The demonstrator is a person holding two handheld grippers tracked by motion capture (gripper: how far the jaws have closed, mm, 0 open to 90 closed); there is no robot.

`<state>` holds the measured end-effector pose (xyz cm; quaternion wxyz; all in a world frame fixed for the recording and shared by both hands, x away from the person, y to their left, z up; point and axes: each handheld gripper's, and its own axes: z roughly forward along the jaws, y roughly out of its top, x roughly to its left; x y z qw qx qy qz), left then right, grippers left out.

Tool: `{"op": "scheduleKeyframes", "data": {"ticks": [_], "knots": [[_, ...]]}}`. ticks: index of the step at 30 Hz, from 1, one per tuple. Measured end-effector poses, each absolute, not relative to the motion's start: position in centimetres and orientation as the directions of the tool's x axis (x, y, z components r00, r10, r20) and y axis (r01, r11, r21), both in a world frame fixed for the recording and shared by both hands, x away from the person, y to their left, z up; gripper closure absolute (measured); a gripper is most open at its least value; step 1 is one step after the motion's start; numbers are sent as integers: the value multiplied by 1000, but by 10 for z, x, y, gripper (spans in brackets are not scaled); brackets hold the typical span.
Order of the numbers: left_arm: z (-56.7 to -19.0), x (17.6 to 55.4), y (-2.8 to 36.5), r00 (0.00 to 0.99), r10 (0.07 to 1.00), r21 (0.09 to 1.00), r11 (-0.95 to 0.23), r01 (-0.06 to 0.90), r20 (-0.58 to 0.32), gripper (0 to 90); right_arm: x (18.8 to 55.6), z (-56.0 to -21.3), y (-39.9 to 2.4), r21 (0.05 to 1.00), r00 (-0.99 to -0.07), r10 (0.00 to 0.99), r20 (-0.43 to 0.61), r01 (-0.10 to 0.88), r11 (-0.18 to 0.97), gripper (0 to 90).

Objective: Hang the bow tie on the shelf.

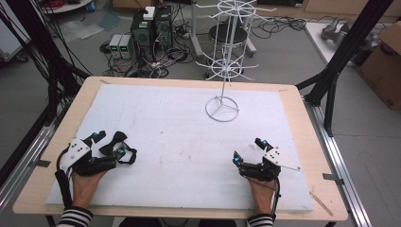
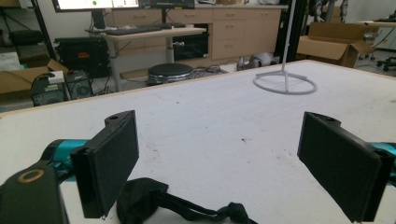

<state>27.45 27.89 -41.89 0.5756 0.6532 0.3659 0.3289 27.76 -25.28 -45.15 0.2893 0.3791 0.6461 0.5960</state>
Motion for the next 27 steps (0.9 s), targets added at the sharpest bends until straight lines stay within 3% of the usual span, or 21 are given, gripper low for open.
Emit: {"op": "scheduleKeyframes", "data": {"ticks": [6, 10, 20, 27], "knots": [[-393, 283, 293, 532, 847, 983, -116, 144, 22, 123, 278, -451, -253, 989, -544, 835, 79, 145, 1, 10], [-382, 291, 301, 537, 844, 964, -140, 228, -5, 106, 278, -452, -253, 989, -544, 835, 79, 145, 1, 10], [-382, 309, 299, 562, 827, 866, -300, 401, 26, 112, 277, -452, -253, 989, -544, 835, 80, 146, 0, 10], [-381, 322, 299, 590, 807, 808, -366, 462, 28, 128, 277, -452, -253, 989, -542, 836, 83, 148, -2, 10]]}}
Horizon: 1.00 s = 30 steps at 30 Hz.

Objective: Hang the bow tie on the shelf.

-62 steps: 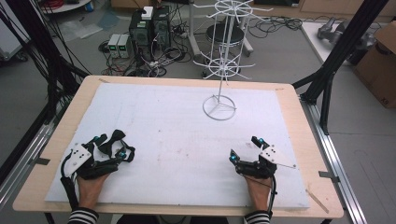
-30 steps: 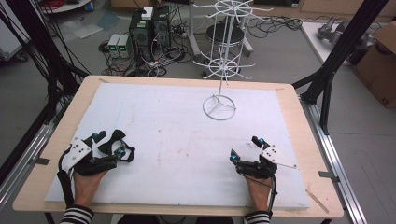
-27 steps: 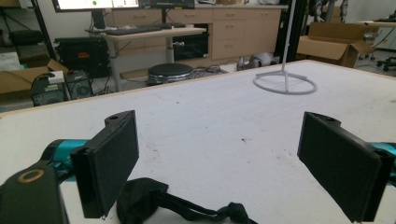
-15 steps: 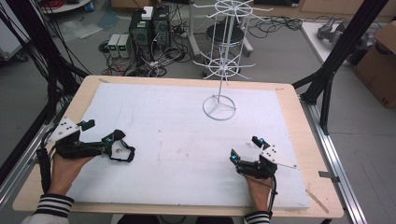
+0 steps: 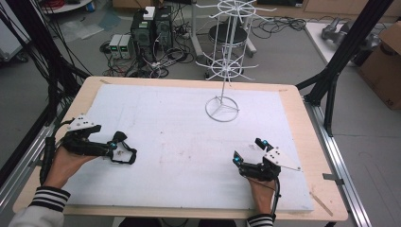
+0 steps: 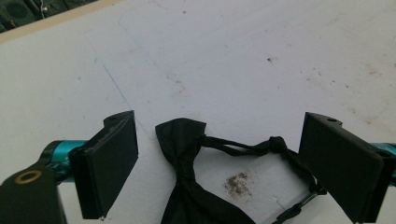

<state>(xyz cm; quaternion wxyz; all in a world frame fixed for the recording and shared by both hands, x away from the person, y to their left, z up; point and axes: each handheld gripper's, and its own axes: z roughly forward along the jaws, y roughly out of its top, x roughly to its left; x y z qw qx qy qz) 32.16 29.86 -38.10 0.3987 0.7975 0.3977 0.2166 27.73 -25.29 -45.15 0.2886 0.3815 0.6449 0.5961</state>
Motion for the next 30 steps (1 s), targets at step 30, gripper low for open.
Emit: {"op": "scheduleKeyframes", "data": {"ticks": [30], "knots": [[-386, 363, 292, 590, 807, 596, -472, 650, -4, 257, 278, -452, -254, 989, -539, 838, 92, 147, -14, 10]]}}
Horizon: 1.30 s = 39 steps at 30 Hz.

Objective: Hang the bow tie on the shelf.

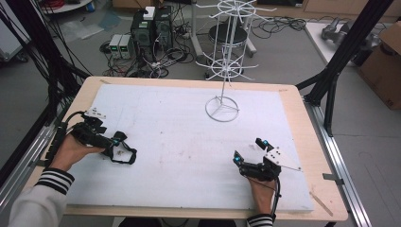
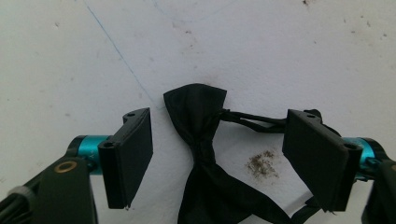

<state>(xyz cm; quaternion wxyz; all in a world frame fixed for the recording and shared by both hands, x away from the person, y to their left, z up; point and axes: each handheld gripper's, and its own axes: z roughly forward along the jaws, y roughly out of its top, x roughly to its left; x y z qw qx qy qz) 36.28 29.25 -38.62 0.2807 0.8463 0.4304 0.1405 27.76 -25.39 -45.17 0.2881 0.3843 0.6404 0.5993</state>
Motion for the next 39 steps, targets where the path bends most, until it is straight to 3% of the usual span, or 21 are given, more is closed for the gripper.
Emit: {"op": "scheduleKeyframes", "data": {"ticks": [17, 28, 39], "knots": [[-395, 378, 291, 593, 805, 491, -507, 709, -24, 311, 278, -452, -254, 989, -539, 838, 90, 145, -13, 10], [-399, 383, 287, 576, 816, 447, -497, 743, -50, 490, 278, -452, -254, 989, -538, 838, 90, 146, -13, 10], [-404, 387, 286, 559, 827, 400, -494, 772, -57, 520, 277, -452, -254, 989, -537, 838, 93, 148, -15, 10]]}}
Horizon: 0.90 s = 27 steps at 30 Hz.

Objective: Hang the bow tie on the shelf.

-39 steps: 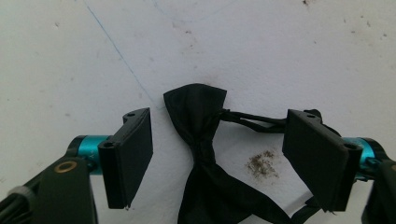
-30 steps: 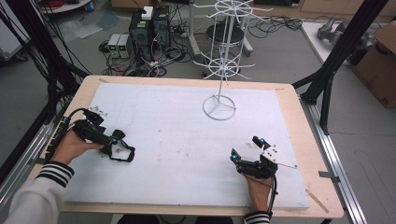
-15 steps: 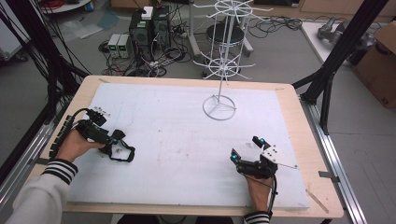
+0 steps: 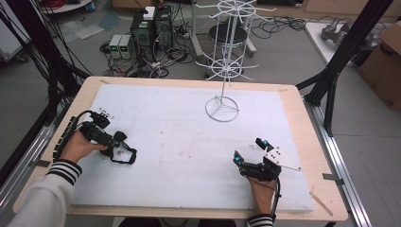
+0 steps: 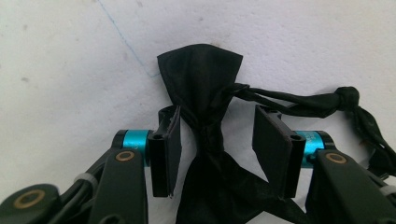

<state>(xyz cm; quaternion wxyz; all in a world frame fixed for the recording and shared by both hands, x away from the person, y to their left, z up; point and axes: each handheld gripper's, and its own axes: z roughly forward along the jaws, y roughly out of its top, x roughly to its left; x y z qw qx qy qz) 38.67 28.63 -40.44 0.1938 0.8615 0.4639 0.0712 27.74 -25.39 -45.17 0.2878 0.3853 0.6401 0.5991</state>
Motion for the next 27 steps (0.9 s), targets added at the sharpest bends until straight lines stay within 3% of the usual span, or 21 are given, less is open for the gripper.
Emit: {"op": "scheduleKeyframes", "data": {"ticks": [5, 15, 27], "knots": [[-407, 387, 287, 548, 834, 380, -486, 787, -69, 528, 277, -452, -254, 989, -537, 838, 93, 149, -14, 10], [-410, 388, 286, 542, 837, 369, -483, 794, -69, 685, 277, -452, -254, 989, -537, 839, 90, 148, -11, 10], [-411, 384, 284, 559, 829, 393, -503, 770, -34, 748, 277, -452, -254, 989, -537, 839, 86, 147, -8, 10]]}}
